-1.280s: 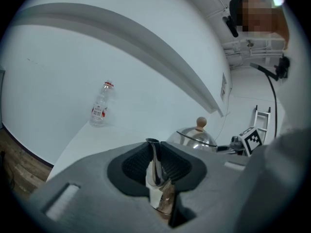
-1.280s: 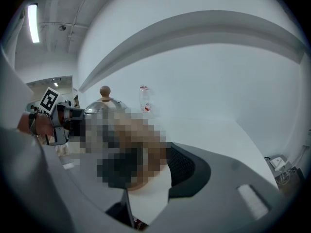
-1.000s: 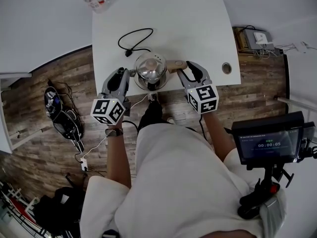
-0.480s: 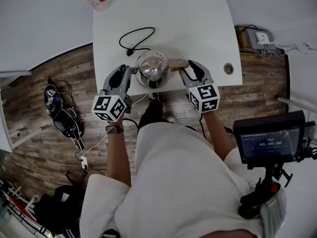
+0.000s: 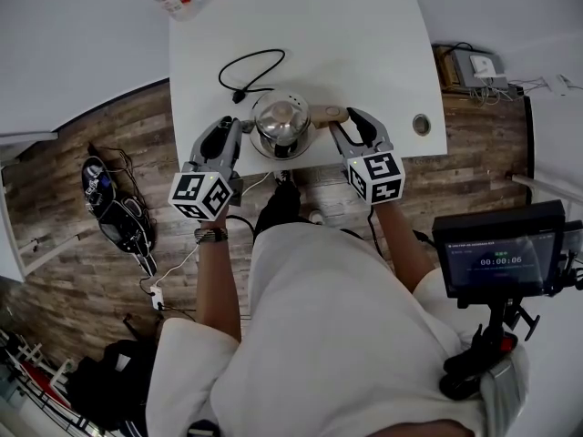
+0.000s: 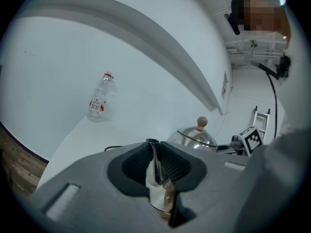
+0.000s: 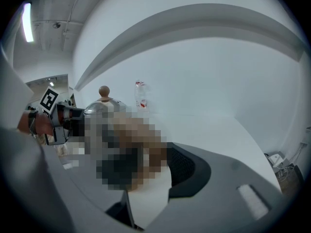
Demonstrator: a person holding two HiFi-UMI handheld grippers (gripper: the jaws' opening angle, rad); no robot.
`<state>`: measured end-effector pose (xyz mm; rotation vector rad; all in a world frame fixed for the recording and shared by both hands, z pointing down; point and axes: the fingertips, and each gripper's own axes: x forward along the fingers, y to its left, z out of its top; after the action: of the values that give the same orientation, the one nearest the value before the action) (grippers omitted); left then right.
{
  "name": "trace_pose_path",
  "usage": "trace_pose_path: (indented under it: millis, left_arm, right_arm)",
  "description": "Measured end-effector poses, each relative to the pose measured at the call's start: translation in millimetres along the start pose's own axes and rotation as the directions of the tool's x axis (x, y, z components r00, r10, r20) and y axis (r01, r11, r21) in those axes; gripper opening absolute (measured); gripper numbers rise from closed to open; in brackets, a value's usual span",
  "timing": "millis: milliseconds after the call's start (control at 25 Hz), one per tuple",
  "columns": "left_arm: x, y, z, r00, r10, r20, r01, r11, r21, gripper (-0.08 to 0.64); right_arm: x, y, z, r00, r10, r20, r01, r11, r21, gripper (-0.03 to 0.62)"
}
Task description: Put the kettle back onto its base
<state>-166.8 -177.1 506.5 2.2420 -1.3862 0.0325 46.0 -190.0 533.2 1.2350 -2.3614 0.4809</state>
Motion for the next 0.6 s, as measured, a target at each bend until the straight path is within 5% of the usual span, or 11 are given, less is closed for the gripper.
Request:
trace_pose_path:
  millis: [600]
  left_arm:
    - [-1.5,2.7,-4.6,1.000,0.005,0.002,-0.005,1.000,-0.011,0.074]
  right_arm:
    - [-3.3,4.5,-4.9,1.000,0.001,-0.008,-0.001,1.000,-0.006,0.169]
